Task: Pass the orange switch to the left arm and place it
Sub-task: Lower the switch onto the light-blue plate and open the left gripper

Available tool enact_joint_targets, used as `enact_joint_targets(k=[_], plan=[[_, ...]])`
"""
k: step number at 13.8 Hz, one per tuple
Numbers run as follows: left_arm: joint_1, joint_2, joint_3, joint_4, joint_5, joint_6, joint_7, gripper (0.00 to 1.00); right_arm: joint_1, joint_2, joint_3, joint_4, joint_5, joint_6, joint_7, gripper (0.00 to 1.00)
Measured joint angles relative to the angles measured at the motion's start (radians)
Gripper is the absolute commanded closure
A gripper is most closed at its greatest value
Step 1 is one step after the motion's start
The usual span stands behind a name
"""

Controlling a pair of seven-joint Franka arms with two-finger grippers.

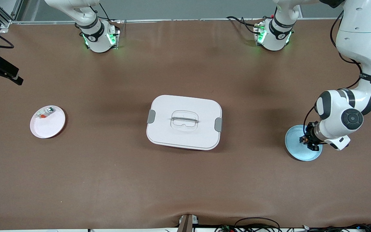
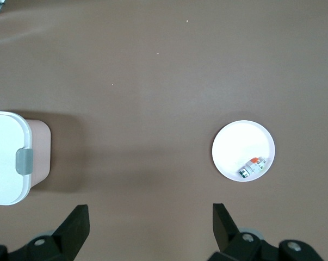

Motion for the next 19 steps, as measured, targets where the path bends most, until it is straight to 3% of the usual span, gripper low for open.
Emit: enact_joint_targets(k=[8,9,11,12,13,19], plan=[[0.0,0.008,-0.002,0.0,0.0,0.0,0.0,1.0,0.0,0.0,0.0,0.0,-0.019,-0.001,-0.001,0.0],[0.0,0.01,-0.003,0.0,0.0,0.0,0.0,0.86,0.0,0.0,0.0,0.0,-0.019,-0.001,-0.001,0.0],[0.0,0.011,-0.003,0.0,0.0,0.0,0.0,0.5,0.0,0.0,0.0,0.0,-0.019,-0.001,-0.001,0.0],[0.0,0.011,-0.003,0.001,0.0,0.0,0.0,0.28,0.0,0.0,0.0,0.0,-0.019,-0.001,-0.001,0.0],[0.0,0.011,-0.003,0.003,0.0,0.0,0.0,0.01,0.0,0.0,0.0,0.0,-0.019,-0.001,-0.002,0.0],[-0.008,0.011,-0.006,0.03,0.0,0.002,-0.057,0.0,0.0,0.0,0.0,0.0,-0.019,-0.001,-0.002,0.0]])
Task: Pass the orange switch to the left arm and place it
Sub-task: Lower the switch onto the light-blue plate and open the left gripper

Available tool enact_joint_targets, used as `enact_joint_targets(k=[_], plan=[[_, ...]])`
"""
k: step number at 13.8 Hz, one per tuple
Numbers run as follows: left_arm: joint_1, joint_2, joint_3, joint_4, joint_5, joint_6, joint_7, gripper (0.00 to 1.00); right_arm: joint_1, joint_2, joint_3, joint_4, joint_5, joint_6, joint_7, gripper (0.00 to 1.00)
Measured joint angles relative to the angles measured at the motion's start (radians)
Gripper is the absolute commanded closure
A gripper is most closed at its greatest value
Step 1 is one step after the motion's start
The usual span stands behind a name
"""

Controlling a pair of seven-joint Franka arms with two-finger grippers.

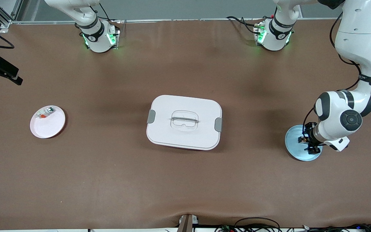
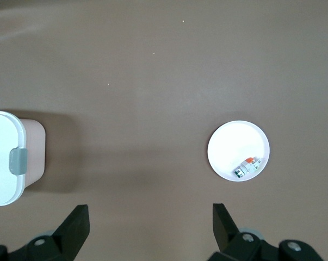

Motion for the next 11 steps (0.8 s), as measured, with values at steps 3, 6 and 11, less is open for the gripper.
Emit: enact_joint_targets(k=[3,6,11], plan=[[-0.007,0.0,-0.002,0.013,0.0,0.0,-0.021,0.0,0.0,0.0,0.0,0.0,0.0,0.0,0.0,0.0],[-0.006,0.0,-0.002,0.021,0.0,-0.001,-0.023,0.0,0.0,0.0,-0.001,0.0,-0.001,0.0,0.0,0.0],[-0.004,-0.02,-0.003,0.031,0.007,-0.006,0.055,0.0,0.0,0.0,-0.001,0.0,-0.003,0.0,0.0,0.0]])
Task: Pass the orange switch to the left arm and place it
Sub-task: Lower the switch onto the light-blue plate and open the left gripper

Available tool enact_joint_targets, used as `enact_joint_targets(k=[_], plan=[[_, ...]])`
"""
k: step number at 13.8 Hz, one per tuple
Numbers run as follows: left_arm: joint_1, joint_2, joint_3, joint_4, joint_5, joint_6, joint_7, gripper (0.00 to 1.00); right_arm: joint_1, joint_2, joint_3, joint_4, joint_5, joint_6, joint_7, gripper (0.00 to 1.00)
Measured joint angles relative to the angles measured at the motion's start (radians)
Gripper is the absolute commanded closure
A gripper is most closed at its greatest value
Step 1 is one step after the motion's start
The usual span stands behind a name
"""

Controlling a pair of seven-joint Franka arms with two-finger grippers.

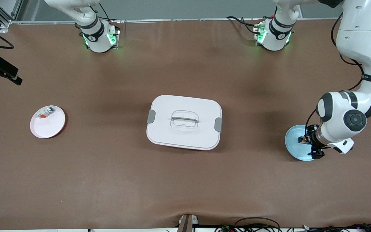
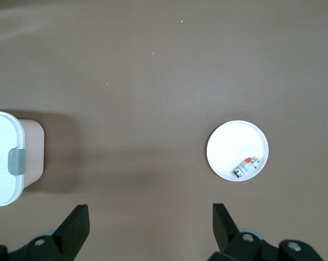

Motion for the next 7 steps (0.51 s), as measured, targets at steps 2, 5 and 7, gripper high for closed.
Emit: enact_joint_targets(k=[2,5,7], plan=[[0.0,-0.024,-0.008,-0.016,0.001,0.0,0.178,0.0,0.0,0.0,0.0,0.0,0.0,0.0,0.0,0.0],[0.0,-0.052,-0.03,-0.049,-0.006,0.0,0.492,0.0,0.0,0.0,-0.001,0.0,-0.001,0.0,0.0,0.0],[-0.001,-0.057,-0.04,-0.062,-0.035,0.002,0.657,0.0,0.0,0.0,0.0,0.0,-0.001,0.0,0.0,0.0]])
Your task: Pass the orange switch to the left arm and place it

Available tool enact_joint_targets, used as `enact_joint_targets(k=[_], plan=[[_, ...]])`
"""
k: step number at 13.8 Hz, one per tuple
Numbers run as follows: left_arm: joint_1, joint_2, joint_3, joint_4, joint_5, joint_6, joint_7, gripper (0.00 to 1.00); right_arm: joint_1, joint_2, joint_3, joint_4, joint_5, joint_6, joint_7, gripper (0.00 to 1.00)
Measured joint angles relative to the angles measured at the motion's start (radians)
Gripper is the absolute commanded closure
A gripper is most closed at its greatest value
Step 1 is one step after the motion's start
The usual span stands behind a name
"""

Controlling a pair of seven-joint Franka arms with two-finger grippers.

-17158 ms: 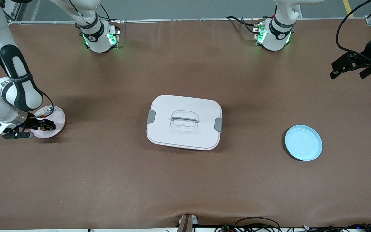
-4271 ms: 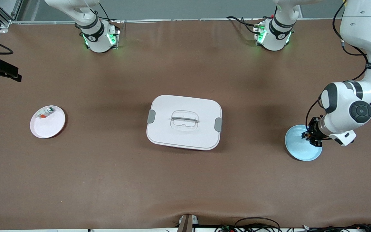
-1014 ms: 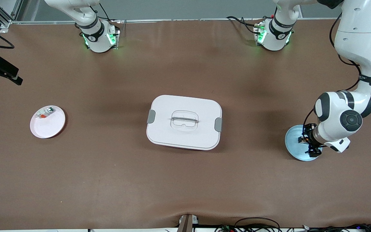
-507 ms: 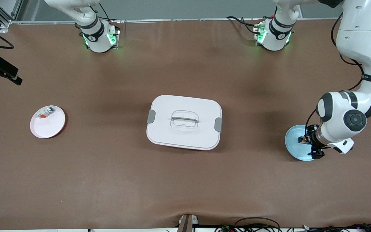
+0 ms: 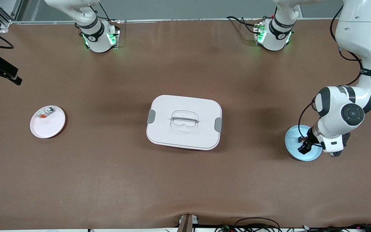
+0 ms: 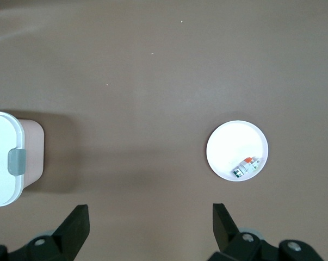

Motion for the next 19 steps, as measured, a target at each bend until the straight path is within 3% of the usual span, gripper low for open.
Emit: enact_joint_targets(k=[5,11,19], plan=[[-0.001,-0.01,-0.003,-0.009,-0.058,0.002,0.383,0.0,0.0,0.0,0.001,0.0,0.0,0.0,0.0,0.0],[-0.024,-0.039,-0.007,-0.019,-0.089,0.004,0.684,0.0,0.0,0.0,0.001,0.0,0.0,-0.005,0.0,0.0],[-0.038,-0.161,-0.008,-0.057,-0.091,0.001,0.736,0.0,0.003,0.0,0.002,0.0,-0.036,-0.044,0.0,0.0]])
